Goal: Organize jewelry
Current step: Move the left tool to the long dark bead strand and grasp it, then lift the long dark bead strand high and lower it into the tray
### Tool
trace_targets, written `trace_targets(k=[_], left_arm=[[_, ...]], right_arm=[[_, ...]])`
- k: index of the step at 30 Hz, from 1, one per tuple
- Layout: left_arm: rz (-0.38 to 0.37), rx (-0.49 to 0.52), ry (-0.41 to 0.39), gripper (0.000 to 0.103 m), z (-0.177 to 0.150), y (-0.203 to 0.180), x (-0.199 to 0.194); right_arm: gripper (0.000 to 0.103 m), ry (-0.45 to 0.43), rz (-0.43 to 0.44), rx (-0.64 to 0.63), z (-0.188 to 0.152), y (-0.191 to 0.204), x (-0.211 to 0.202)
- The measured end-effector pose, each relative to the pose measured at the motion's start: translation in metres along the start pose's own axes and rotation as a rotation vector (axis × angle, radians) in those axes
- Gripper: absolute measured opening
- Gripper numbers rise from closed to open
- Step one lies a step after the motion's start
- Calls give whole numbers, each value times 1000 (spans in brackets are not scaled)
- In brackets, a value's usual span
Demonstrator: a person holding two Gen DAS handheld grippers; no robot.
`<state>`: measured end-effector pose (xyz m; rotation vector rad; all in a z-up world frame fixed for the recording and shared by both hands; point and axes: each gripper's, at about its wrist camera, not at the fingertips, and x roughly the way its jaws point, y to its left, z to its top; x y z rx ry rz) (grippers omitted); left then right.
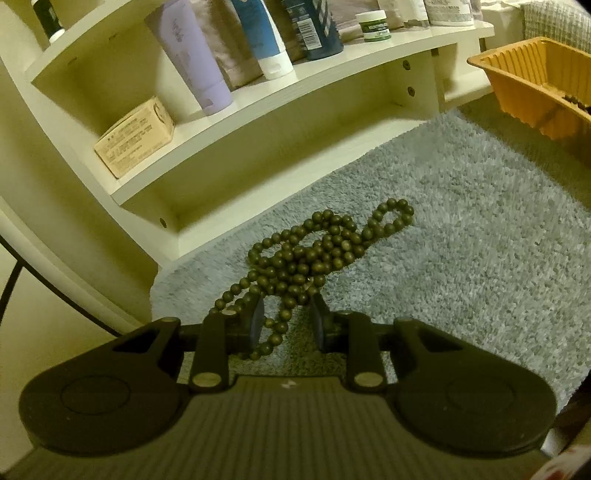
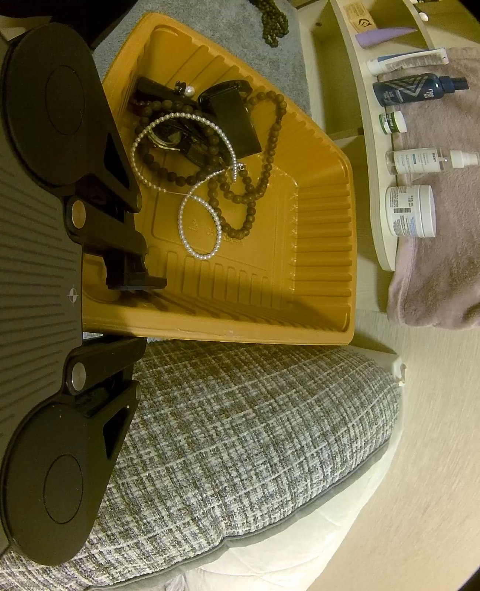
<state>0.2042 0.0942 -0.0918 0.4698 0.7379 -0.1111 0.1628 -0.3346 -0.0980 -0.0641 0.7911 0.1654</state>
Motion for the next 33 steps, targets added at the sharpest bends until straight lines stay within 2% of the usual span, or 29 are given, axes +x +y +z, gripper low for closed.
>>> trace_targets(k=[6,10,12,13,14,15,19,22,26,33], left_arm=[[-31,-21,-3,24,-1,6,1],[-63,-70,-5,22,-2,13,1],[-77,-76,3,19,-1,14,2],[-81,-72,8,15,0,14,2],[-98,-66,16,8,1,13,2],[-105,-60,23,7,3,11,3],[-80,-21,32,6,4,5,1],[-34,34,7,6,5,3,-9],[32,128,-46,6,12,3,-32],[102,183,-175,6,41,16,-78]], right_arm=[[6,0,0,-1,0,0,0],[6,-1,0,0,0,1,0],[6,-1,-1,-1,0,1,-1],[6,-1,0,-1,0,1,-1],[6,-1,0,-1,0,1,-1],[6,-1,0,-1,0,1,-1],[6,-3,1,-2,0,0,-2],[6,-4,1,-2,1,-1,-2],[6,-3,1,-2,1,-1,-2],[6,-8,-2,-2,1,1,-3]])
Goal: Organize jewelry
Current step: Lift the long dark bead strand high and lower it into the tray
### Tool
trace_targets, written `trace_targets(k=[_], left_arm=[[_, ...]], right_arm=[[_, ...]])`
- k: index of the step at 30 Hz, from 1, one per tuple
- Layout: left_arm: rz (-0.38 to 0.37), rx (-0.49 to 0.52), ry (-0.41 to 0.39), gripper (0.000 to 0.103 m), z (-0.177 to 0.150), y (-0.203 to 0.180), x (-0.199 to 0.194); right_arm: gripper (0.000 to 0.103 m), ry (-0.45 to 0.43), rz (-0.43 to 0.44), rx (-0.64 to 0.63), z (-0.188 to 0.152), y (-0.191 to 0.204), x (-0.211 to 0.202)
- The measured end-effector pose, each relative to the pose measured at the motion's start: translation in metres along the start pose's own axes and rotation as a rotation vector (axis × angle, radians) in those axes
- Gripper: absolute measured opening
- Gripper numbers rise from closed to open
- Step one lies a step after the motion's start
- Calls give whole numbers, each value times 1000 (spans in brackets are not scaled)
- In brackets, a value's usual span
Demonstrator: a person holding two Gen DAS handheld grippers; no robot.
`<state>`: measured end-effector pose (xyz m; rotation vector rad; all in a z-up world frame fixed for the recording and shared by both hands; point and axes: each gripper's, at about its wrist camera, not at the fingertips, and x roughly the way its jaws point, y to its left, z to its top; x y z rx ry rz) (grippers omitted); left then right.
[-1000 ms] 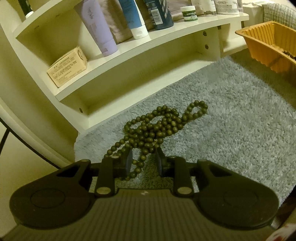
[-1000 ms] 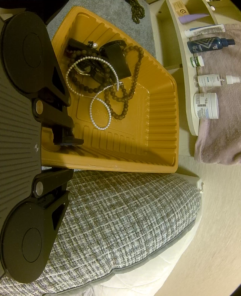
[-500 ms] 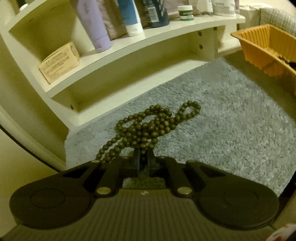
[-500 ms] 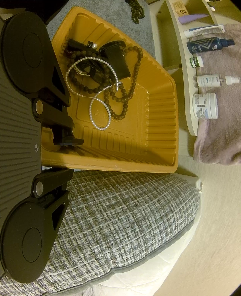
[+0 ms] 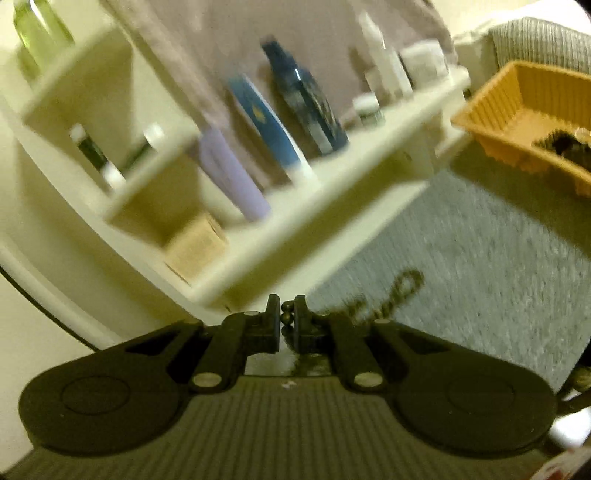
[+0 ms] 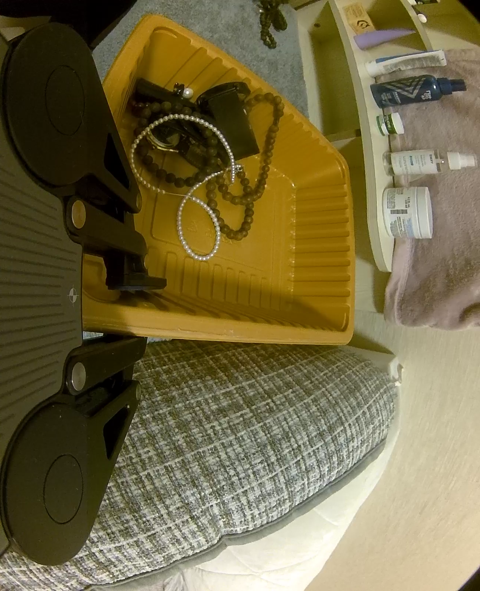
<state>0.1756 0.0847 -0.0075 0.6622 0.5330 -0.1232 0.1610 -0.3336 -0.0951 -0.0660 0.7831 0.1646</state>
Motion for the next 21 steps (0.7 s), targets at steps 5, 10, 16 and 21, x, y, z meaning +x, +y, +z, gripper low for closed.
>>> trace_targets(k=[5,10,16,21], left_arm=[[30,36,-85,6,28,16,-27],[55,50,-155,6,52,30,-52],[69,41,-233,6,78,46,-84],[83,51,-295,6,100,55,-104]], right_arm=[[6,-5,-1,-3,0,1,-2],[6,-8,0,-4,0,1,-2],[6,-12,-1,-10,1,2,-3],[5,-16,0,-11,1,3,-4]])
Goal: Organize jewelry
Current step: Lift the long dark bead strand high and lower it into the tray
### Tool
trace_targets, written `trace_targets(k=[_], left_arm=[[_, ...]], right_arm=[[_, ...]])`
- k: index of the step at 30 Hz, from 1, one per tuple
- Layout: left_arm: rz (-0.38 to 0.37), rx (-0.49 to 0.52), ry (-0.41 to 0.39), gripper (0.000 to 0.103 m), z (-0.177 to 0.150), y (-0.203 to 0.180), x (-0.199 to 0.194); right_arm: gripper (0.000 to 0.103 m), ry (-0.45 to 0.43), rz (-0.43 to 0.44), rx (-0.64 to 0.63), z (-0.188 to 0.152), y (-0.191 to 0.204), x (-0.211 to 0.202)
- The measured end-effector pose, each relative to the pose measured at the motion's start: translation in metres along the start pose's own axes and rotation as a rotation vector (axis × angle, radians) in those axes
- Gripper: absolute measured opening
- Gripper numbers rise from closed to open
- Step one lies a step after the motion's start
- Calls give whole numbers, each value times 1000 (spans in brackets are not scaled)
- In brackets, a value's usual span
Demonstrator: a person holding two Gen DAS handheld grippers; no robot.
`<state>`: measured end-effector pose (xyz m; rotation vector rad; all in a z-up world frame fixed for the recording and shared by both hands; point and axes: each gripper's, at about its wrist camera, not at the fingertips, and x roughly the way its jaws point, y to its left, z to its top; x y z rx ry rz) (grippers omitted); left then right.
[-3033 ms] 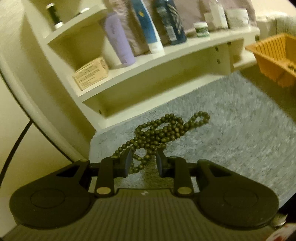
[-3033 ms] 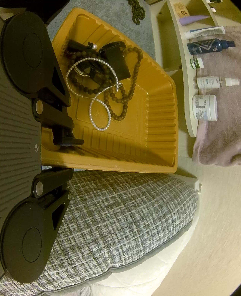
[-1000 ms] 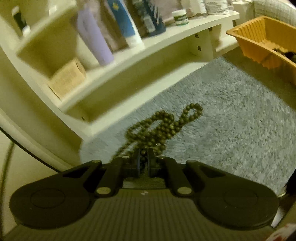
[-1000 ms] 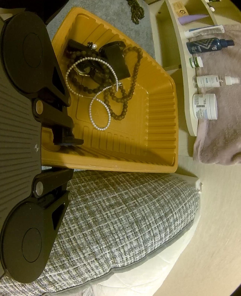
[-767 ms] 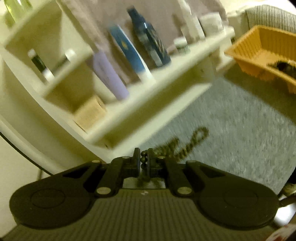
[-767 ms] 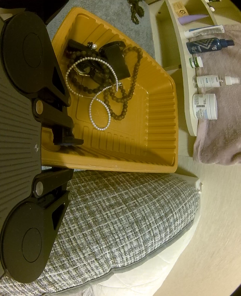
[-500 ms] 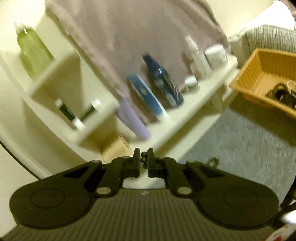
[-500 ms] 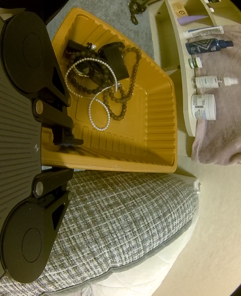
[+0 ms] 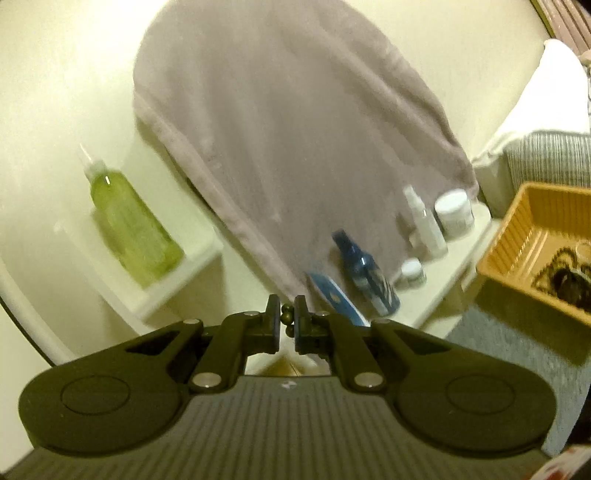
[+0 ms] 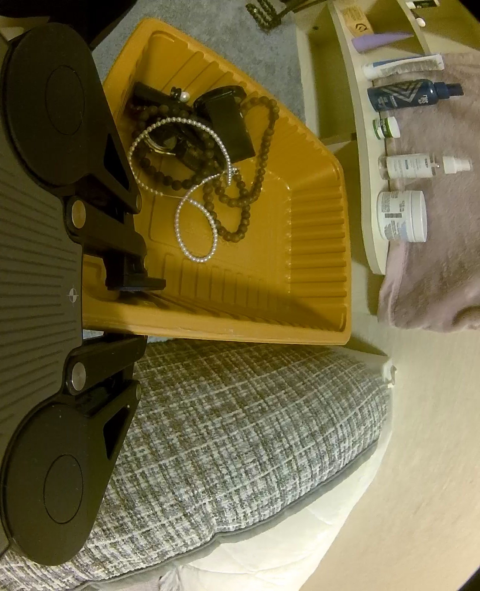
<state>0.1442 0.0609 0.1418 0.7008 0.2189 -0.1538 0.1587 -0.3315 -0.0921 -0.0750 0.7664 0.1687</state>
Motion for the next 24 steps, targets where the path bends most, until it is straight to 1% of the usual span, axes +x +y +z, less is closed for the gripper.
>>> trace_targets(k=[9,14,18,24], left_arm=[[43,-3,-111,6,45,27,-21],[51,-5,-175,6,69,37,-29],[27,-9,-227,6,89,40,-33],[-56,-21,-302,6,122,26,-34]], right_arm=[[5,-6,0,-3,1,1,-2],[5,-6,-1,-4,1,1,-2],[5,-8,-1,-2,1,1,-1],[5,-11,2,5,1,0,-1]])
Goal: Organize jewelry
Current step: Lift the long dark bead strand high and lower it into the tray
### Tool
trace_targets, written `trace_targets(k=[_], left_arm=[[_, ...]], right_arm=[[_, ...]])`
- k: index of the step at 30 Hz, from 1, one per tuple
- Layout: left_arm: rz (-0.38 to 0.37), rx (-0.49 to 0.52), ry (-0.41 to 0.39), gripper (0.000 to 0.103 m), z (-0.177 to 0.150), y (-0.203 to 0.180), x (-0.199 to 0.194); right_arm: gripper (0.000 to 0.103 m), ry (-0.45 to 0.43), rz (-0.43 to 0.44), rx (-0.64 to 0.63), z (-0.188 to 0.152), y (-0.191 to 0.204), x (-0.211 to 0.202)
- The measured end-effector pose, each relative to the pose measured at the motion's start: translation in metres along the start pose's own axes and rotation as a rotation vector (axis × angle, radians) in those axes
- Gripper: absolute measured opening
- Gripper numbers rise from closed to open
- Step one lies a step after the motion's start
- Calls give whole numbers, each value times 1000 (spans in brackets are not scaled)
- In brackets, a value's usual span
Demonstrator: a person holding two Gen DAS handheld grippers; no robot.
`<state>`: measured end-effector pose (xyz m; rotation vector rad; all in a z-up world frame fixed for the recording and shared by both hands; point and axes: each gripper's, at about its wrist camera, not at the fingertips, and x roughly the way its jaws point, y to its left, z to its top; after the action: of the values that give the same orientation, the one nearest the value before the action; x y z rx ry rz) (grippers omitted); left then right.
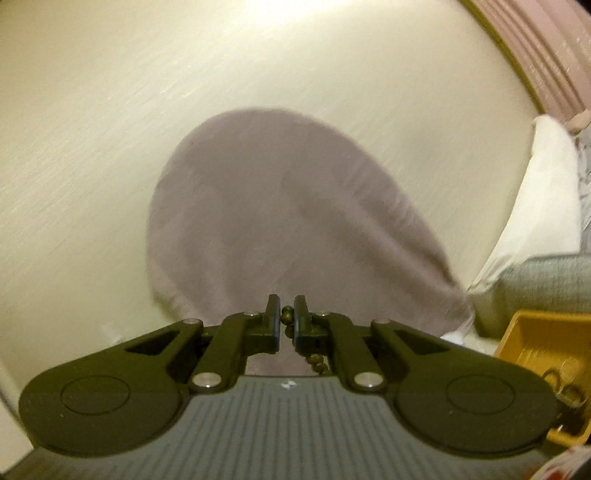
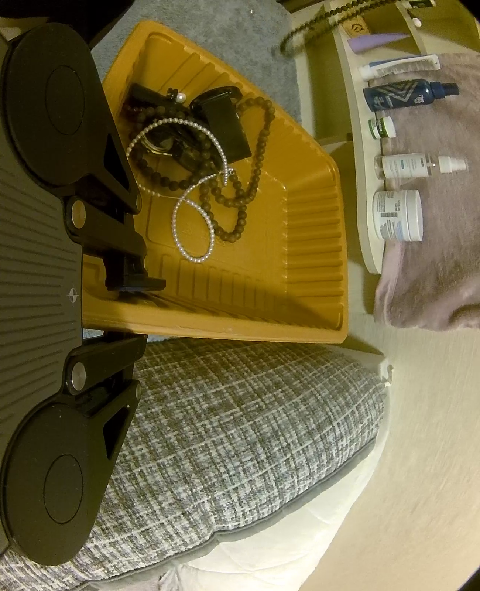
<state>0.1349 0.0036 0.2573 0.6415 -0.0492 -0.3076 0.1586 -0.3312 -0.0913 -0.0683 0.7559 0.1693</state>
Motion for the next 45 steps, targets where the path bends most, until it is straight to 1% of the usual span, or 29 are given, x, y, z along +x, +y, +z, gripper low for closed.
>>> trace_targets(k=[3,11,15,18,22,24,29,32,38,42,45], left_arm=[[-52,-12,-36,6,17,-9,7],[-178,-20,-164,6,74,-39,26],[-228,-16,-201,6,95,-54,34],[-275,-12,-203,6,101,-70,43],[-361,-34,-154,6,90,-99,59],[-388,-28,-120,6,80,-115,66],[-480,-25,2,6,45,-153,88],[-529,-48,81,6,24,-170,104],[-574,-85,208,6,-14,-199,126],[-589,-119,260,6,-32,-212,140],[-597,-135,284,6,-40,-214,143]], right_arm=[[5,-1,0,2,0,0,0],[5,-10,2,8,0,0,-3],[5,-18,3,10,1,1,-4],[5,-21,3,7,2,1,-5],[5,-21,3,8,1,2,-5],[5,-20,2,7,1,2,-6],[5,-19,5,8,-1,2,-6],[5,-14,4,10,-2,2,-4],[5,-8,3,12,-2,1,-2],[5,-3,3,16,-3,0,1],[5,0,4,18,-4,-1,2]])
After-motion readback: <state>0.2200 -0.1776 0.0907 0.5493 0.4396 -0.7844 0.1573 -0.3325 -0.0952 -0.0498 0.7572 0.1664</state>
